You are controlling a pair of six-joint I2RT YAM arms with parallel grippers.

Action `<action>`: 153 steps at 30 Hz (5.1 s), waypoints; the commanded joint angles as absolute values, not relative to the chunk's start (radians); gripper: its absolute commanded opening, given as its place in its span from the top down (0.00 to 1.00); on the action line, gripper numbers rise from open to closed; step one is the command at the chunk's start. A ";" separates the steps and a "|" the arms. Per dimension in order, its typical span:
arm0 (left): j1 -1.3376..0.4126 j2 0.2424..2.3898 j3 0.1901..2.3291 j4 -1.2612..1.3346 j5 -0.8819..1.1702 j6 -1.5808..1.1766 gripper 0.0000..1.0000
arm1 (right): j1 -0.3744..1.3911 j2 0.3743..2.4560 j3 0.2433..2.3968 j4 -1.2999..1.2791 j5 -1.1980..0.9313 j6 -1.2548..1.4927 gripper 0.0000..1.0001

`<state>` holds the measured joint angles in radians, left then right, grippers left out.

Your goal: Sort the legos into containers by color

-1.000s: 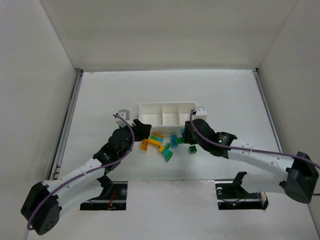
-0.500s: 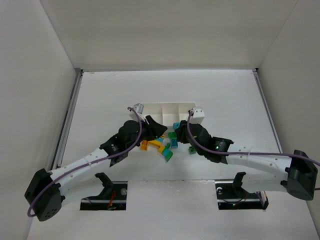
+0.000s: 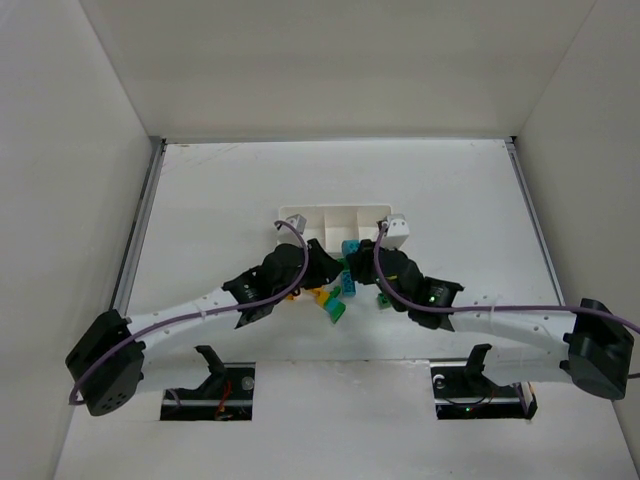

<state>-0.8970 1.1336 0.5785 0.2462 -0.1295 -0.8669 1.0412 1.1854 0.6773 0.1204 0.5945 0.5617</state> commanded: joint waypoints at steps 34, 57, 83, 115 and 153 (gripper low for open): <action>-0.625 1.083 0.591 0.388 -0.316 -0.747 0.93 | 0.940 0.948 0.575 0.196 0.517 0.571 0.79; -0.743 1.316 0.724 0.498 -0.322 -0.696 0.92 | 0.941 0.931 0.546 0.184 0.515 0.568 0.79; -0.691 1.120 0.588 0.473 -0.374 -0.655 0.64 | 0.953 1.279 0.731 0.267 0.473 0.549 0.79; -0.625 0.666 0.344 0.080 -0.272 -0.698 0.62 | 1.116 1.437 0.804 0.178 0.558 0.530 0.72; -0.717 0.611 0.345 0.160 -0.290 -0.597 0.59 | 1.022 1.662 0.924 -0.215 0.629 0.864 0.76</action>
<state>-0.7307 0.6281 0.3466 0.1219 -0.2878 -0.6243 1.0195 1.6955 0.9100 -0.1825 0.5953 0.8276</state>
